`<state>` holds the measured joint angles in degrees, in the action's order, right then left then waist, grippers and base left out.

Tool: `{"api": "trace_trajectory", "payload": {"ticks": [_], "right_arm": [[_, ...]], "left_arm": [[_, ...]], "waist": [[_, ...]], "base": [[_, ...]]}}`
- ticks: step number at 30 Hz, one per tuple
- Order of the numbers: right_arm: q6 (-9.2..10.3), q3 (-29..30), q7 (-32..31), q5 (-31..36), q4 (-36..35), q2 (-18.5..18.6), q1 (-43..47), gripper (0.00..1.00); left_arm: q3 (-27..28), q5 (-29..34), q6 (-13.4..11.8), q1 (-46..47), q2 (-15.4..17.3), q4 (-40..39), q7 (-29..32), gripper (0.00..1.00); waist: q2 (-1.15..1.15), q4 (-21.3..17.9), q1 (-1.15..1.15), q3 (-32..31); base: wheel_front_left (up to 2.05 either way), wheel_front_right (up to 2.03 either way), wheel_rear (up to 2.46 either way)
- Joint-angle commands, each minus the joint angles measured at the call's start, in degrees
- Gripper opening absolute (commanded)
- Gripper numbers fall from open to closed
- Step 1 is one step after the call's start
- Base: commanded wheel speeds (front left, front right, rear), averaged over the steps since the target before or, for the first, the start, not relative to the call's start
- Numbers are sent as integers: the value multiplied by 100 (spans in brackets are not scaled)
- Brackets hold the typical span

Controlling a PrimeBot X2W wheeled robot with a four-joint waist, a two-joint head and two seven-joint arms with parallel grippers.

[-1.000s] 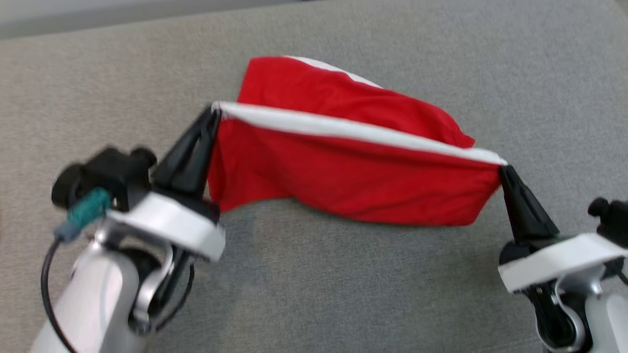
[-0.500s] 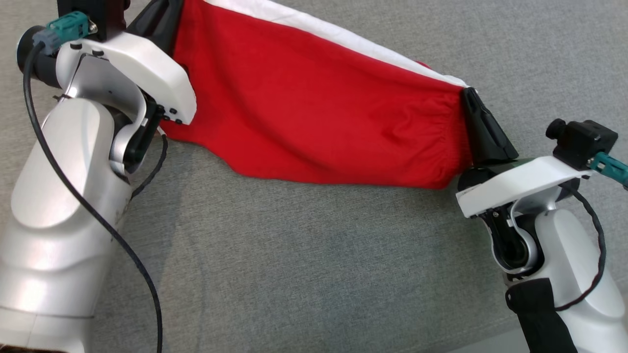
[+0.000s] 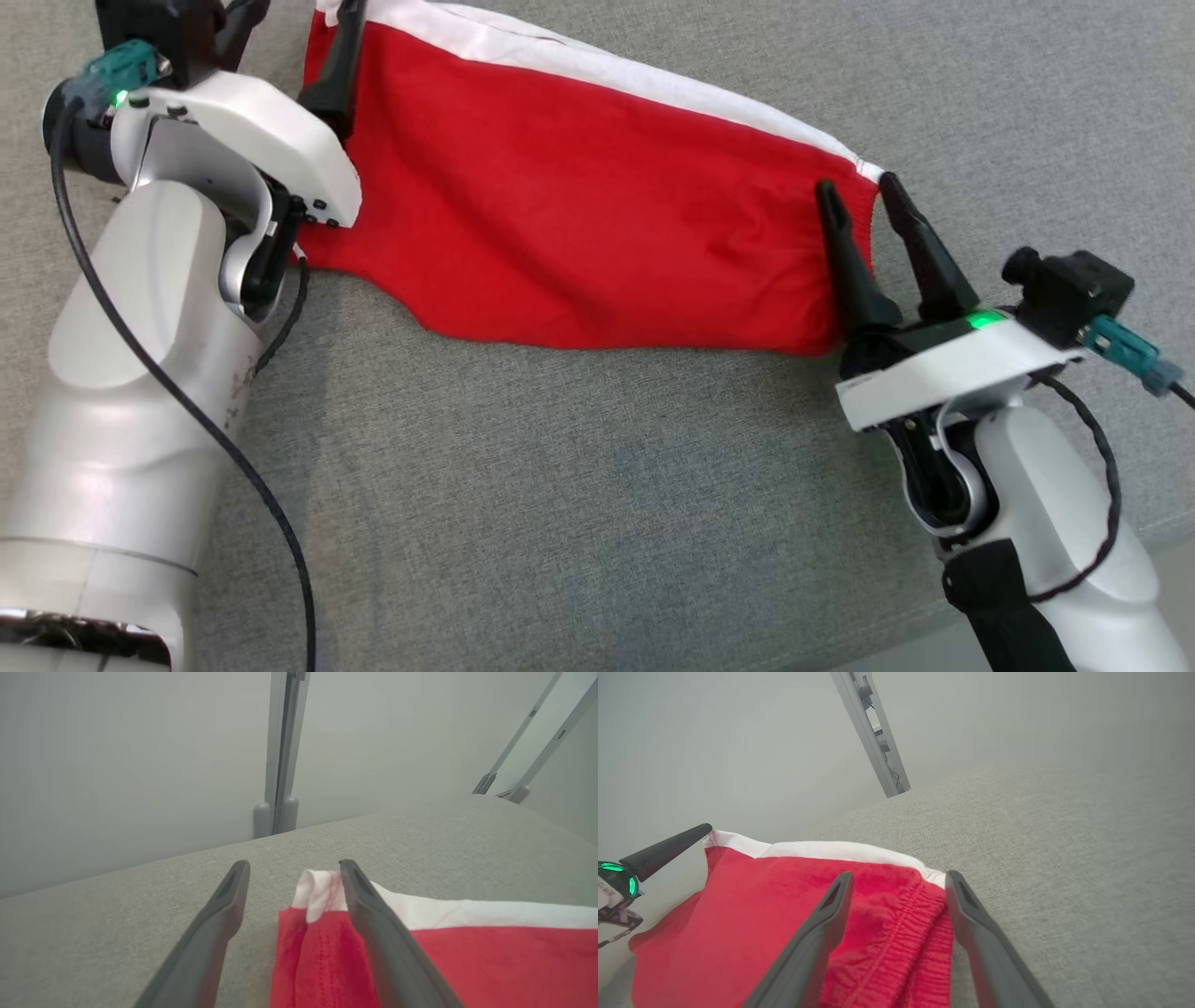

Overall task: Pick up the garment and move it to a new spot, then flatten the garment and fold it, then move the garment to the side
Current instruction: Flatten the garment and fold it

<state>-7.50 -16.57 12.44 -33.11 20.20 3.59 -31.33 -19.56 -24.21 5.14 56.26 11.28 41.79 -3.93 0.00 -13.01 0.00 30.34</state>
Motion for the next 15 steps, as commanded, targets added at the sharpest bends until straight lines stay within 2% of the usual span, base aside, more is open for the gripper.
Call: {"api": "trace_trajectory", "payload": {"ticks": [1, 6, 7, 11, 12, 15], "right_arm": [[2, 31, 58, 46, -52, 74, 54, 100], [2, 318, 244, 475, -586, 244, 458, 100], [2, 557, 269, 761, -846, 287, 624, 100], [2, 1017, 288, 1242, -1314, 255, 941, 100], [2, 1196, 288, 1473, -1481, 244, 1087, 100], [2, 1382, 289, 1715, -1615, 261, 1272, 100]], "left_arm": [[21, -3, -18, -68, 4, 17, -49, 100], [81, 92, -300, -460, -17, -268, -754, 100], [148, 114, -464, -704, 8, -540, -920, 100], [242, 235, -776, -1307, 70, -1330, -1072, 100], [278, 293, -915, -1641, 134, -1797, -1083, 100], [337, 361, -1123, -2188, 213, -2467, -1102, 100]], "waist": [[0, 14, 0, -17], [0, 106, 0, -133], [0, 153, 0, -194], [0, 268, 0, -336], [0, 324, 0, -420], [0, 396, 0, -550]], "base": [[0, 0, 0], [0, 0, 0], [0, 0, 0], [0, 0, 0], [0, 0, 0], [0, 0, 0]]}}
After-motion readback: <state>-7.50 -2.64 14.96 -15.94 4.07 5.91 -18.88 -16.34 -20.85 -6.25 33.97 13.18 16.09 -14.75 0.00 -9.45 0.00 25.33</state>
